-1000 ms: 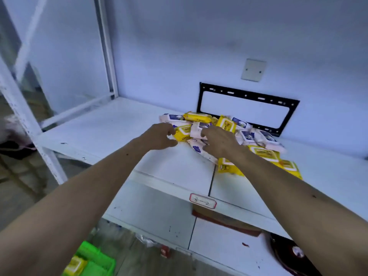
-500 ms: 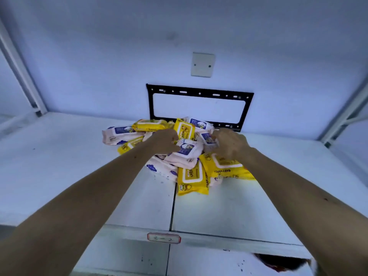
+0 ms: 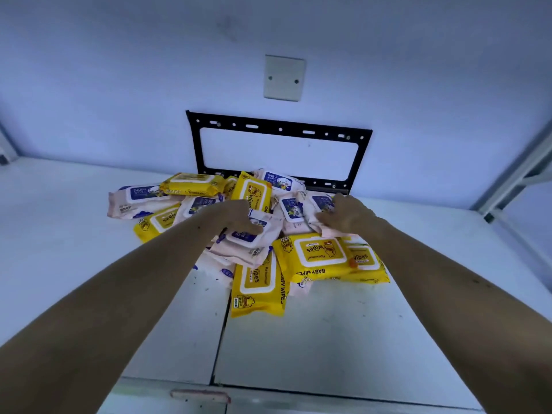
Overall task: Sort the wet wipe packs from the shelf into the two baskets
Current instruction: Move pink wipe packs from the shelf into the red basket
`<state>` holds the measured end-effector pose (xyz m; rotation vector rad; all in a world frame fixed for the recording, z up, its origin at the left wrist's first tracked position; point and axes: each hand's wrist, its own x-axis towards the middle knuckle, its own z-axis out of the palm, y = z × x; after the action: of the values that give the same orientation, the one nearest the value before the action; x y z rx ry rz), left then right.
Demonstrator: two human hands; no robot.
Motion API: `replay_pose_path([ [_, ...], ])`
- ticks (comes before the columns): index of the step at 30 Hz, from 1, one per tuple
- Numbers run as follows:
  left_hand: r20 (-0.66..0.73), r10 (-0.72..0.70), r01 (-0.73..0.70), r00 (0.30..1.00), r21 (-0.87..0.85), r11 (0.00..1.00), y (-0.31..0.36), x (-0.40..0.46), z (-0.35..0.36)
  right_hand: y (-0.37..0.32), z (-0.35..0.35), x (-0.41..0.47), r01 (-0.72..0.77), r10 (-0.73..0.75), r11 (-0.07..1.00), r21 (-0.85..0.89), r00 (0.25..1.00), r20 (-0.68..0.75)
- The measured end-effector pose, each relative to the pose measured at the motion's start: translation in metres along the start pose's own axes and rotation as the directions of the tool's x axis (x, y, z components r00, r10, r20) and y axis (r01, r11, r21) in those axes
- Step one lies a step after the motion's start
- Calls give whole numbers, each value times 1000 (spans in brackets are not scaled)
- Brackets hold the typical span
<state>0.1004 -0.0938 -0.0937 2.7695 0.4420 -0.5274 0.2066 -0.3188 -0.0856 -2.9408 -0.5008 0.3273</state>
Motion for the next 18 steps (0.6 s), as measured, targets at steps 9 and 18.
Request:
replay_pose_path([
  [9,36,-52,54,998,-62,997,-1,7,-3,11,11,15,-113,83,967,228,987,137],
  [18,-115,-119,84,986,-270,959,4,-6,-4,-3,5,21,-139,132,941,309,990,45],
])
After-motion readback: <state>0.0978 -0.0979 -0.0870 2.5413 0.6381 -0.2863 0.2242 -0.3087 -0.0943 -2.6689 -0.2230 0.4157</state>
